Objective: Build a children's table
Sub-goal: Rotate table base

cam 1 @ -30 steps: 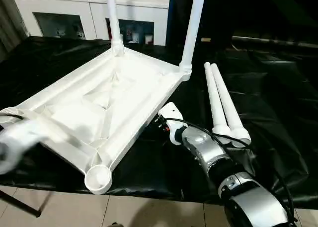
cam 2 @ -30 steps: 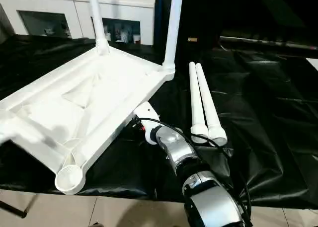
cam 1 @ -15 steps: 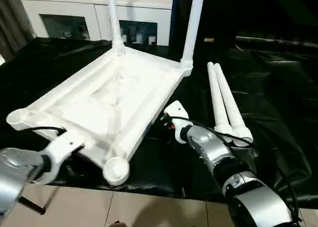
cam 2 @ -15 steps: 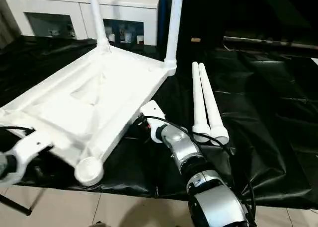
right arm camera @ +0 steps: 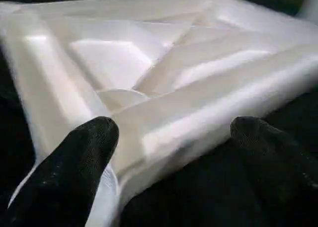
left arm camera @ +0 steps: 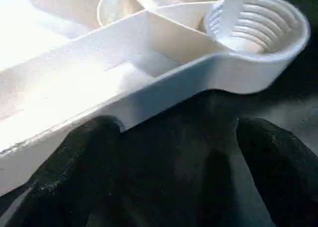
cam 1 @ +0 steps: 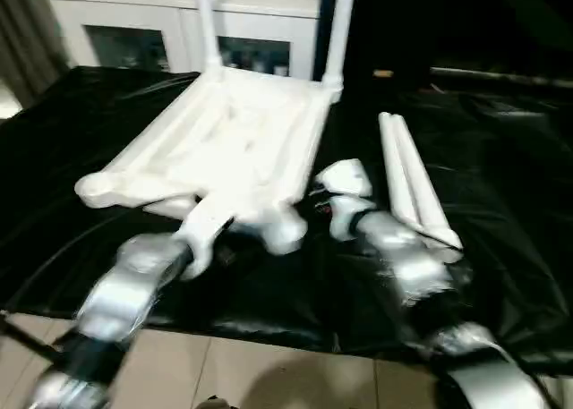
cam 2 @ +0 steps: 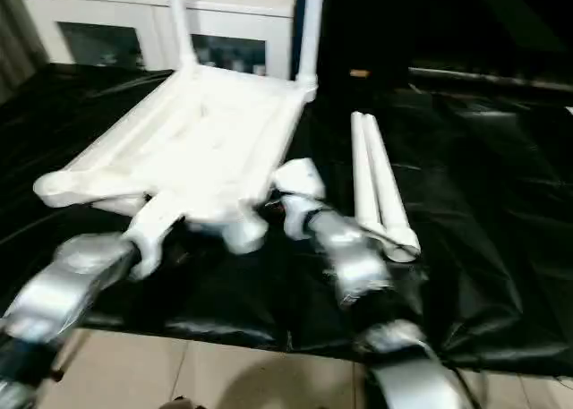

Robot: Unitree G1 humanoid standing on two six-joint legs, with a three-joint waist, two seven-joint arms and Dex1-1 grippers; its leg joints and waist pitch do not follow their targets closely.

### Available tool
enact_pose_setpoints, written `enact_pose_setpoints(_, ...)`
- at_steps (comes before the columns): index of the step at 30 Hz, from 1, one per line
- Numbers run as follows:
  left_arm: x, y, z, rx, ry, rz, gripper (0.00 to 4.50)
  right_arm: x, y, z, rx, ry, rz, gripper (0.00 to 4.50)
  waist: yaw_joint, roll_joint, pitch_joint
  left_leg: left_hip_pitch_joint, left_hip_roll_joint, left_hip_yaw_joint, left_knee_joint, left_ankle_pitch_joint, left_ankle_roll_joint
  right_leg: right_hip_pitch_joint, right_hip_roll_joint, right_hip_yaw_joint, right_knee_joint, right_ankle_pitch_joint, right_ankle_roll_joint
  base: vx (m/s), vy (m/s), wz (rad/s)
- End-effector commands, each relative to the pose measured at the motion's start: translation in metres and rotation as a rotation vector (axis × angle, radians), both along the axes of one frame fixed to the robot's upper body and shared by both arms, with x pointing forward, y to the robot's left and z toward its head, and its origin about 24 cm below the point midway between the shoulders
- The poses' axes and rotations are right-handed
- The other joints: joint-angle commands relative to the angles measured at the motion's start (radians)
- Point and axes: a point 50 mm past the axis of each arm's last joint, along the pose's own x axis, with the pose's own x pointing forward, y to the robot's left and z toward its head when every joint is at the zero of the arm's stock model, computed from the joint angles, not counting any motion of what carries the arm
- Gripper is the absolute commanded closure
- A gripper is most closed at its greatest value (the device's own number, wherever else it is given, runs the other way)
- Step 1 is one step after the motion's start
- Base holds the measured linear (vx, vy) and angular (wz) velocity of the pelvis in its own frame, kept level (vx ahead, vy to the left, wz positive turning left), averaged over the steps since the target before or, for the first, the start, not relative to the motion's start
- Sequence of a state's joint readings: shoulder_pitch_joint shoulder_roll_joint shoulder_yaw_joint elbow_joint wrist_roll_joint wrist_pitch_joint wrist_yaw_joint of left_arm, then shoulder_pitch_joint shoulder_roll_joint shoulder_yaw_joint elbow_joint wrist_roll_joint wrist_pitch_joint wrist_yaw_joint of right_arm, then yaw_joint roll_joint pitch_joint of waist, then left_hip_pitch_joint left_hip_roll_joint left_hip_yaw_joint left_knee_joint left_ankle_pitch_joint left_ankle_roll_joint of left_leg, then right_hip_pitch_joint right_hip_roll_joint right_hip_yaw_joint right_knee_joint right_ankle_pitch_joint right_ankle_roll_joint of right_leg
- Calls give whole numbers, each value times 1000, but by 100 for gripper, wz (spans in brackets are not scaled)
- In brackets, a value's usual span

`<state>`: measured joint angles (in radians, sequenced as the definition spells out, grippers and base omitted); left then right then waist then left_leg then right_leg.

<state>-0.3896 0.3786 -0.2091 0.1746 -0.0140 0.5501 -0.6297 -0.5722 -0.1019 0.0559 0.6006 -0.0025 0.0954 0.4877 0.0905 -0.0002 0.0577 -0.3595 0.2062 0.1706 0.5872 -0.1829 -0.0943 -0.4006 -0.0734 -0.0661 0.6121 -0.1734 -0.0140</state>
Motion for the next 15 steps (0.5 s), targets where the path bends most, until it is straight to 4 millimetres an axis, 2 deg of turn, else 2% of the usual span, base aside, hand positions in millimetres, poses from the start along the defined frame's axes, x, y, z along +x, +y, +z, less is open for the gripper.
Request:
enact_pose_setpoints(1,8,-7,0,4,-33,-2,7,2,-13,7,15,-4,-80,31,-6,18,-66,3,10,-9,-78,-271,-16,42,-49,43,-87,-315,-122,0,0,0)
enact_pose_setpoints(2,13,-17,-1,-13,-47,-18,7,4,-21,13,16,-11,-134,31,-5,30,-72,1,9,-10,-74,-234,-17,45,-51,42,-80,-262,-130,0,0,0)
enact_pose_setpoints(3,15,-20,0,-15,-54,-27,7,5,-23,15,16,-13,-154,31,-7,25,-71,4,8,-7,-72,-226,-12,42,-48,42,-84,-242,-132,0,0,0)
enact_pose_setpoints(5,18,-31,2,-23,-77,-65,7,9,-30,23,-3,-15,-238,31,-6,30,-82,0,8,-7,-63,-152,-6,50,-48,42,-68,-114,-167,0,0,0)
enact_pose_setpoints(6,18,-35,3,-25,-84,-82,7,10,-32,27,-18,-12,-276,31,-8,31,-83,-4,7,-7,-61,-130,-1,53,-48,42,-60,-77,-178,0,0,0)
enact_pose_setpoints(7,17,-36,5,-23,-90,-99,7,12,-36,30,-54,5,-322,31,-8,37,-85,-9,6,-8,-58,-96,3,57,-49,40,-53,-29,-192,0,0,0)
enact_pose_setpoints(8,15,-34,9,-22,-94,-116,7,14,-39,33,-93,35,-364,31,-13,34,-83,-11,4,-7,-58,-83,7,60,-48,40,-52,-11,-202,0,0,0)
enact_pose_setpoints(9,13,-32,12,-24,-95,-132,7,16,-42,36,-86,70,-378,31,-16,41,-85,-9,3,-9,-57,-77,7,64,-48,41,-49,-5,-211,0,0,0)
enact_pose_setpoints(12,4,-26,18,-32,-80,-181,2,19,-46,44,-5,109,-390,16,-23,42,-80,-7,6,-5,-55,-103,14,59,-49,44,-54,-25,-219,0,0,0)
enact_pose_setpoints(13,-4,-22,21,-37,-64,-214,2,23,-50,47,16,123,-421,16,-22,35,-80,-6,10,-5,-57,-106,16,61,-52,45,-53,-41,-218,0,0,0)
enact_pose_setpoints(15,-9,-20,23,-39,-52,-239,2,25,-53,49,11,135,-445,16,-26,42,-78,-8,12,-5,-59,-97,12,58,-52,44,-52,-60,-221,0,0,0)
